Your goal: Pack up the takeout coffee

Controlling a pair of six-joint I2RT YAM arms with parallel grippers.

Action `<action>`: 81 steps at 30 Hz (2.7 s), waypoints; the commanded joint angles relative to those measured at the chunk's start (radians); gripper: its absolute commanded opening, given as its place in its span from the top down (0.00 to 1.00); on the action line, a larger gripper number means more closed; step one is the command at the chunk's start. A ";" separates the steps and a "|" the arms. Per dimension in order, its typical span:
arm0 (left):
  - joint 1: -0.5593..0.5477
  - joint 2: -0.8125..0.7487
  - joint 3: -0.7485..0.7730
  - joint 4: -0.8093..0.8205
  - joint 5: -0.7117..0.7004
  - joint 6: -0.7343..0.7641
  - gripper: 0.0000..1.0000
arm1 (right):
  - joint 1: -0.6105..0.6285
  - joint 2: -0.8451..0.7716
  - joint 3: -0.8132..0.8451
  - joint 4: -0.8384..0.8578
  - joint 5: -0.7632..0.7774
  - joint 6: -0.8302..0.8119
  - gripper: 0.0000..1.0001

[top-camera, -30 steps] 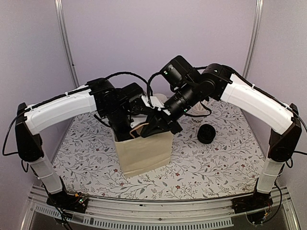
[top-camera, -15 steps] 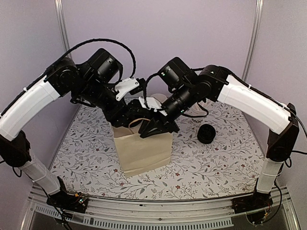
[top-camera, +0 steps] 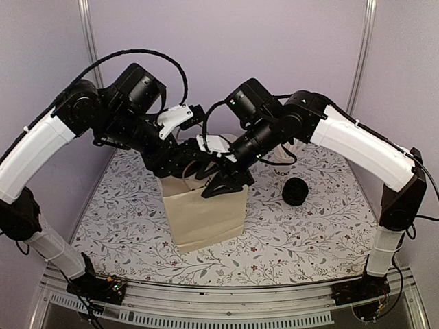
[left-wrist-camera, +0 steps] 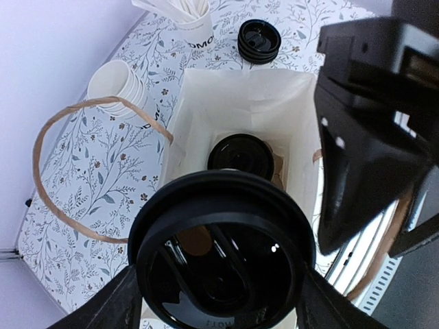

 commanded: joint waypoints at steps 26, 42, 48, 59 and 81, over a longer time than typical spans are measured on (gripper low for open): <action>0.018 0.092 -0.257 -0.018 0.072 -0.013 0.36 | -0.038 -0.089 0.004 -0.054 0.013 -0.045 0.35; 0.045 0.104 -0.276 0.005 0.057 -0.024 0.15 | -0.038 -0.075 -0.004 -0.052 0.008 -0.051 0.35; 0.044 0.072 -0.254 0.010 0.071 -0.035 0.09 | -0.038 -0.066 0.004 -0.052 0.007 -0.052 0.35; 0.043 0.031 -0.177 0.019 0.051 -0.026 0.02 | -0.038 -0.061 0.010 -0.056 0.011 -0.053 0.35; 0.068 -0.133 -0.069 0.391 -0.315 0.116 0.01 | -0.371 -0.133 -0.020 0.018 -0.040 0.020 0.36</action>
